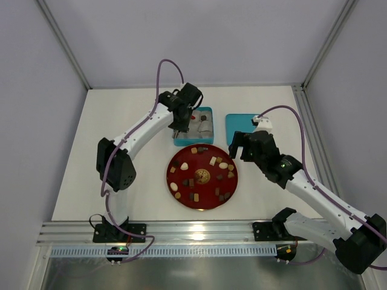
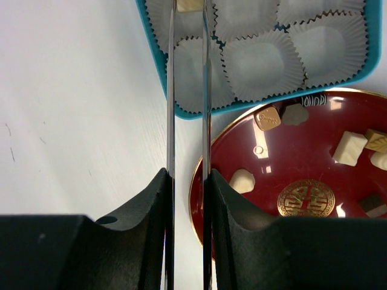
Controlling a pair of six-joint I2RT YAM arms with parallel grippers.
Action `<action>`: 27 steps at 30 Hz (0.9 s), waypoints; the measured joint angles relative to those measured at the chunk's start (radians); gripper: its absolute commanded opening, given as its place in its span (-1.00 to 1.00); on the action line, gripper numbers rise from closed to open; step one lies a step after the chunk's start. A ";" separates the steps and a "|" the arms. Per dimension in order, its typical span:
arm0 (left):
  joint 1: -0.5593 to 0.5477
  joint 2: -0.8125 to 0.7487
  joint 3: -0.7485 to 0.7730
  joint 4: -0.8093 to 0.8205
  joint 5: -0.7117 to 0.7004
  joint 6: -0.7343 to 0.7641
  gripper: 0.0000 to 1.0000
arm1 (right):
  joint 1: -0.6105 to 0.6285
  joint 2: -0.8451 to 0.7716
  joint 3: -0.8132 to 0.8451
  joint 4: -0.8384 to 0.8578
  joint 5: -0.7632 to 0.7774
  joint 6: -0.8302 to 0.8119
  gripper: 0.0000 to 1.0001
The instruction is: Pack the chocolate
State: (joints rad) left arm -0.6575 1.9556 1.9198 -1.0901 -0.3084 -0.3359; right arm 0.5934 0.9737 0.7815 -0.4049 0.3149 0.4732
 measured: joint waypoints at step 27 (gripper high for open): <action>0.012 0.017 -0.045 0.002 -0.021 0.006 -0.41 | 0.000 0.011 0.000 0.001 -0.004 0.000 0.99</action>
State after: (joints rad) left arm -0.6456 1.9728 1.8748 -1.0885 -0.3298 -0.3302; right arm 0.5934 0.9844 0.7815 -0.4038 0.3107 0.4736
